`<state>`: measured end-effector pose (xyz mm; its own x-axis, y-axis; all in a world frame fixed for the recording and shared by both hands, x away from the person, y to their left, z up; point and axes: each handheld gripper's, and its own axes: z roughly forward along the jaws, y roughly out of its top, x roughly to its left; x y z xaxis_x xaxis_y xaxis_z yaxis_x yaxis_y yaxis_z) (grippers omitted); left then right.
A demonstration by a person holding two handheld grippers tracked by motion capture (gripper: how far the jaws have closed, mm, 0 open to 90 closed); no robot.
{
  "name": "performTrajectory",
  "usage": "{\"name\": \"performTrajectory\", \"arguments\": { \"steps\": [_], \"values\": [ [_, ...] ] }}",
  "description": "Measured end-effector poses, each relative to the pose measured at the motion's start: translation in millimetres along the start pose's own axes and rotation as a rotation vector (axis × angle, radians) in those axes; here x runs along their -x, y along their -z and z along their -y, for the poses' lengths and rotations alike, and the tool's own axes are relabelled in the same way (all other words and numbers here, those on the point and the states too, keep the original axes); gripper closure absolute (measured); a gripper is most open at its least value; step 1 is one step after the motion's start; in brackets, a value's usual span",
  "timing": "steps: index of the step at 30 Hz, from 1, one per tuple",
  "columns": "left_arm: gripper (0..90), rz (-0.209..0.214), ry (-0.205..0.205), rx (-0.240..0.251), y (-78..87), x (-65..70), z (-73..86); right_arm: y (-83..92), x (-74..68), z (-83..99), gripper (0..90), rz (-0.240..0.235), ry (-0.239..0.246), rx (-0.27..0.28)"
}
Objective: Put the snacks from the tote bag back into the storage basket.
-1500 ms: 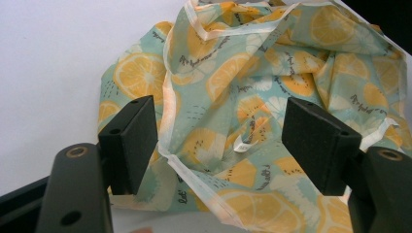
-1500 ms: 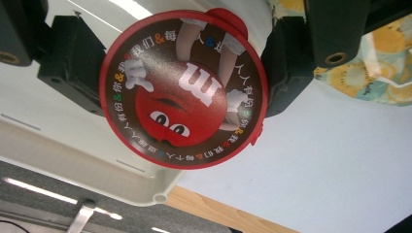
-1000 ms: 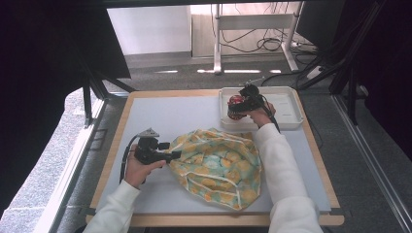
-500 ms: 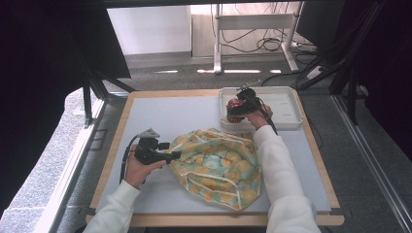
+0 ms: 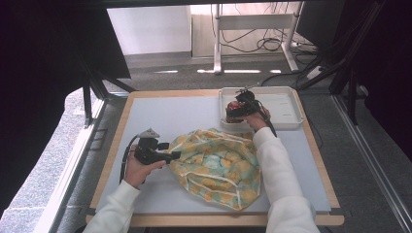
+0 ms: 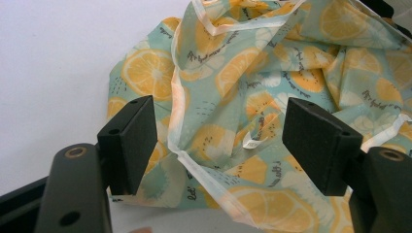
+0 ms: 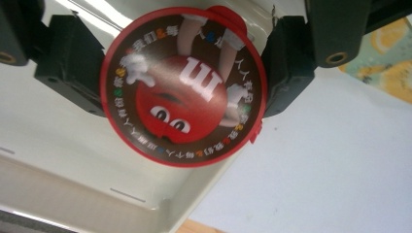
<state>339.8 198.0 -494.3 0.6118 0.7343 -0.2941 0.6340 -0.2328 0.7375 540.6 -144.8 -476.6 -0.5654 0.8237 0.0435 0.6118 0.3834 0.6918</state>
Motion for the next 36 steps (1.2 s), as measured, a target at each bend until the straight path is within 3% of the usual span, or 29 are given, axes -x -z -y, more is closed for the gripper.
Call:
{"name": "performTrajectory", "arguments": {
  "steps": [1, 2, 9, 23, 36],
  "values": [
    [28.6, 0.000, -0.001, -0.001, 0.1, 0.3, 0.0, 1.8, 1.5, 0.4, 15.6, 0.003, -0.034, 0.025],
    [28.6, 0.000, -0.001, -0.001, 0.1, 0.3, 0.0, 1.8, 1.5, 0.4, 15.6, 0.003, -0.034, 0.025],
    [28.5, -0.001, -0.008, -0.003, -0.4, 0.4, 0.0, 9.7, 1.0, 2.9, 13.3, 0.013, -0.016, 0.040],
    [28.4, -0.006, 0.001, 0.007, 4.0, -1.6, 2.1, 38.0, -17.4, 1.5, 14.2, -0.018, 0.041, 0.090],
    [28.4, -0.006, -0.002, 0.005, 3.1, -0.8, 1.9, 56.0, -20.0, 18.8, 19.2, -0.038, 0.038, 0.107]
  ]
}}
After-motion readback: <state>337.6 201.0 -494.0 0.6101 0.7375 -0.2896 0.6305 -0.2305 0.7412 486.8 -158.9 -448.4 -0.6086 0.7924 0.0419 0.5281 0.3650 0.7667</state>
